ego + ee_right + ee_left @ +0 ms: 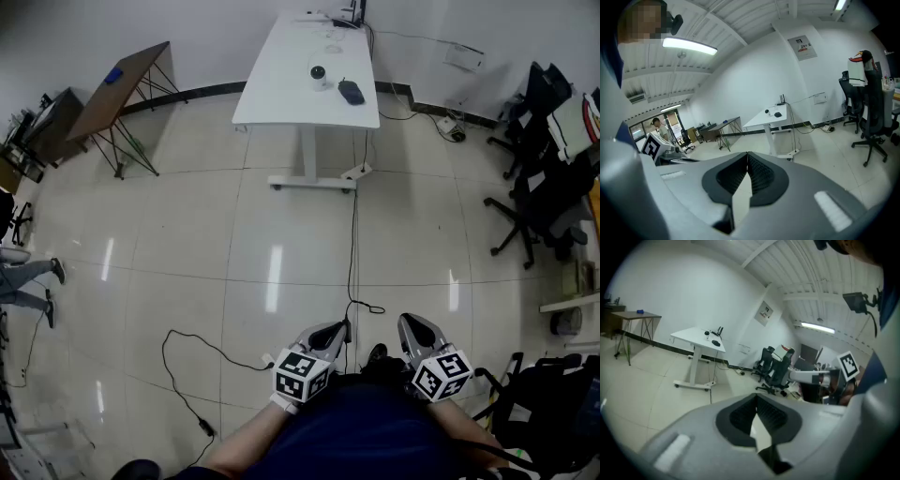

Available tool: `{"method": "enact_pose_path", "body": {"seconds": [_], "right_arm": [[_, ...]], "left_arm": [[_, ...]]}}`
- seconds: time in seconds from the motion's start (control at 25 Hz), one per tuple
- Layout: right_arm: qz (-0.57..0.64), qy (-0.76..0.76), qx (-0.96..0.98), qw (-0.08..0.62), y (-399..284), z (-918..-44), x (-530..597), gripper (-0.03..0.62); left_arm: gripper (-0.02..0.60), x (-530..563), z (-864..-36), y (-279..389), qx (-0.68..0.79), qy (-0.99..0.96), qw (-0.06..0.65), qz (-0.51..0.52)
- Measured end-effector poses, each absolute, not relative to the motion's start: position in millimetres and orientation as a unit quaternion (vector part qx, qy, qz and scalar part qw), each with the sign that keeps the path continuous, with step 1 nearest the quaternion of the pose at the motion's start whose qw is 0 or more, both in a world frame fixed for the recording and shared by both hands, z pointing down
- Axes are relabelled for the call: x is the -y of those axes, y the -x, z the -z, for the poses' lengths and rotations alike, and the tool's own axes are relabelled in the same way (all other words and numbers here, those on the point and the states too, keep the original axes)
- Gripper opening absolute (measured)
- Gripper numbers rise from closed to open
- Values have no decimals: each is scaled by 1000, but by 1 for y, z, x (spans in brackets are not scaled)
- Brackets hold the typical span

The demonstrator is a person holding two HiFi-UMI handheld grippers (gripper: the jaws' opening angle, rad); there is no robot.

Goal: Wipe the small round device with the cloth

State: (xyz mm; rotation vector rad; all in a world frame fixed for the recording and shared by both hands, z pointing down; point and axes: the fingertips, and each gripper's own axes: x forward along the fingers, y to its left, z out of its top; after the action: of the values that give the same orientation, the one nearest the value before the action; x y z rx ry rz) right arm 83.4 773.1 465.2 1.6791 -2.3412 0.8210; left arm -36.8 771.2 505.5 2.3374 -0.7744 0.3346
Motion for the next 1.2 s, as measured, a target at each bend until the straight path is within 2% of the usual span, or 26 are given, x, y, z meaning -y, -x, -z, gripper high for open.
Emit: {"method": "enact_pose_path", "body": {"seconds": [0.36, 0.88, 1.2], "right_arm": [[-260, -555, 786, 83, -91, -476, -748, 12], [-204, -499, 840, 59, -166, -462, -649, 12], [-205, -467, 858, 55, -185, -461, -615, 12]], "left_arm": [[4, -737, -520, 31, 303, -883, 328, -145], [3, -659, -499, -65, 356, -874, 292, -155], [3, -630, -497, -80, 391, -856, 294, -164]]}}
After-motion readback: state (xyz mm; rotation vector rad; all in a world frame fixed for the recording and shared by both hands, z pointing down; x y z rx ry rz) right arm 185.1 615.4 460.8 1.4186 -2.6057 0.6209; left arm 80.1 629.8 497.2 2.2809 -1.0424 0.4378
